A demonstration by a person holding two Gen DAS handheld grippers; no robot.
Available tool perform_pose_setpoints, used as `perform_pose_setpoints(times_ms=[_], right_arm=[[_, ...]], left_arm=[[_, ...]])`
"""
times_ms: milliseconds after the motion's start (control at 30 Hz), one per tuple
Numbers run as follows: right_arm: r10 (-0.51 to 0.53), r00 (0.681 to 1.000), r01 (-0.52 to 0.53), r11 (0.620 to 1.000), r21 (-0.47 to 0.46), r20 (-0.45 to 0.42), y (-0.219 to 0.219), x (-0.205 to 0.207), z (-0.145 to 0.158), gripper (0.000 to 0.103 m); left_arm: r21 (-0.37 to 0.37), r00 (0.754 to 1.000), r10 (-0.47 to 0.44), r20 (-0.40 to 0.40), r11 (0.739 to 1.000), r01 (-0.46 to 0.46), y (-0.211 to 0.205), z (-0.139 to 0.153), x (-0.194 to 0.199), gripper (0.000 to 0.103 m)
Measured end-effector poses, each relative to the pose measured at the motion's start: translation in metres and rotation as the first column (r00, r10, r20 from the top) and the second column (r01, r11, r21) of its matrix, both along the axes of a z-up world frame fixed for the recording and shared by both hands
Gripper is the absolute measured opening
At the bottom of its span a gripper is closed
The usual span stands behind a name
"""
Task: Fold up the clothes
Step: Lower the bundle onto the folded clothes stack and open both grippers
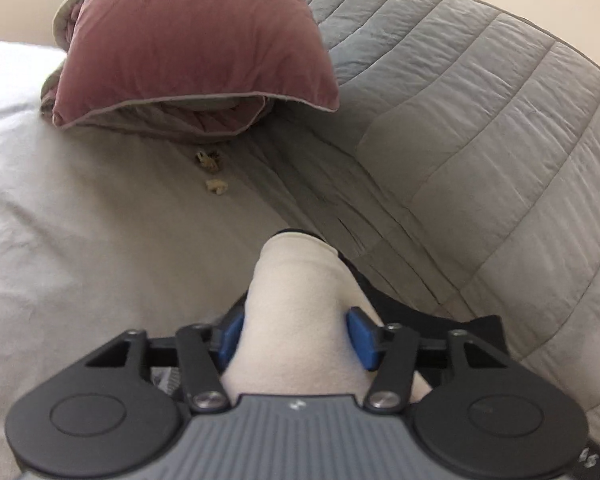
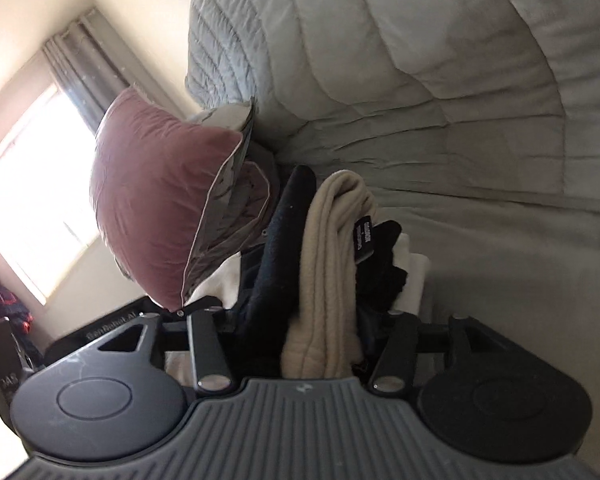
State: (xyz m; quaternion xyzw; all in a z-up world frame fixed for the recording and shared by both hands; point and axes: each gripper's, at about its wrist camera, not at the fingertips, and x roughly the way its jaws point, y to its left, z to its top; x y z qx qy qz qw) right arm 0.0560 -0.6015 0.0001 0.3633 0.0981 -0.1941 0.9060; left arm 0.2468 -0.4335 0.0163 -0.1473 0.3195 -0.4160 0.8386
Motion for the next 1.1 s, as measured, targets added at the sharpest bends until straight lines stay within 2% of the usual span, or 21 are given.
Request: perform_pose_setpoints(times_ms=[67, 133, 233, 333, 400, 433, 533, 667, 733, 800, 900, 1000, 1067, 1100], right_arm=[[0.004, 1.000, -0.004, 1.000, -0.028, 0.002, -0.002, -0.006, 0.001, 0.068], [0.004, 1.000, -0.004, 0.997, -0.073, 0.001, -0.003, -0.012, 0.006, 0.071], [-0.016, 0.999, 0.021, 0.985, -0.171, 0.027, 0.000, -0.021, 0.020, 0.071], [-0.028, 0.997, 0.047, 0.959, -0.278, 0.072, 0.007, -0.025, 0.035, 0.071], [0.002, 0.996, 0.028, 0.936, -0.350, 0.085, 0.015, -0.021, 0.043, 0.062], [0.018, 0.996, 0.019, 0.923, -0.385, 0.090, 0.020, -0.019, 0.046, 0.054], [0.064, 0.997, -0.039, 0.902, -0.431, 0.042, 0.025, -0.004, 0.044, 0.039], [0.047, 0.995, -0.080, 0.895, -0.438, -0.085, 0.020, 0.021, 0.023, 0.031], [0.037, 0.992, -0.087, 0.888, -0.452, -0.118, 0.019, 0.028, 0.015, 0.031], [0.030, 0.989, -0.095, 0.878, -0.468, -0.144, 0.018, 0.034, 0.011, 0.031], [0.028, 0.990, -0.089, 0.881, -0.464, -0.138, 0.020, 0.034, 0.018, 0.032], [0.041, 0.991, -0.092, 0.890, -0.447, -0.124, 0.021, 0.031, 0.023, 0.045], [0.051, 0.993, -0.094, 0.898, -0.429, -0.110, 0.023, 0.027, 0.028, 0.057], [0.054, 0.993, -0.092, 0.903, -0.420, -0.102, 0.025, 0.024, 0.031, 0.059]], left_arm=[[-0.012, 1.000, 0.015, 0.026, 1.000, -0.014, 0.007, 0.002, -0.006, 0.064], [-0.022, 0.997, 0.040, 0.063, 0.999, -0.039, 0.016, 0.009, -0.011, 0.068], [-0.041, 0.990, 0.079, 0.118, 0.996, -0.075, 0.027, 0.020, -0.018, 0.071], [-0.083, 0.983, 0.071, 0.170, 0.995, -0.057, 0.037, 0.027, -0.025, 0.068], [-0.100, 0.977, 0.057, 0.206, 0.994, -0.037, 0.040, 0.027, -0.034, 0.061], [-0.101, 0.976, 0.042, 0.214, 0.995, -0.021, 0.037, 0.026, -0.036, 0.060], [-0.060, 0.972, 0.010, 0.233, 0.998, 0.005, 0.028, 0.013, -0.038, 0.053], [0.025, 0.969, -0.009, 0.246, 1.000, 0.003, 0.016, -0.005, -0.032, 0.052], [0.070, 0.969, -0.012, 0.248, 0.998, -0.006, 0.010, -0.013, -0.026, 0.055], [0.083, 0.972, -0.005, 0.237, 0.996, -0.015, 0.009, -0.015, -0.023, 0.058], [0.083, 0.975, 0.011, 0.223, 0.996, -0.030, 0.011, -0.012, -0.025, 0.058], [0.098, 0.974, 0.020, 0.227, 0.994, -0.043, 0.014, -0.005, -0.035, 0.060], [0.115, 0.974, 0.018, 0.228, 0.992, -0.045, 0.015, 0.003, -0.040, 0.067], [0.125, 0.973, 0.019, 0.229, 0.991, -0.049, 0.016, 0.008, -0.044, 0.068]])
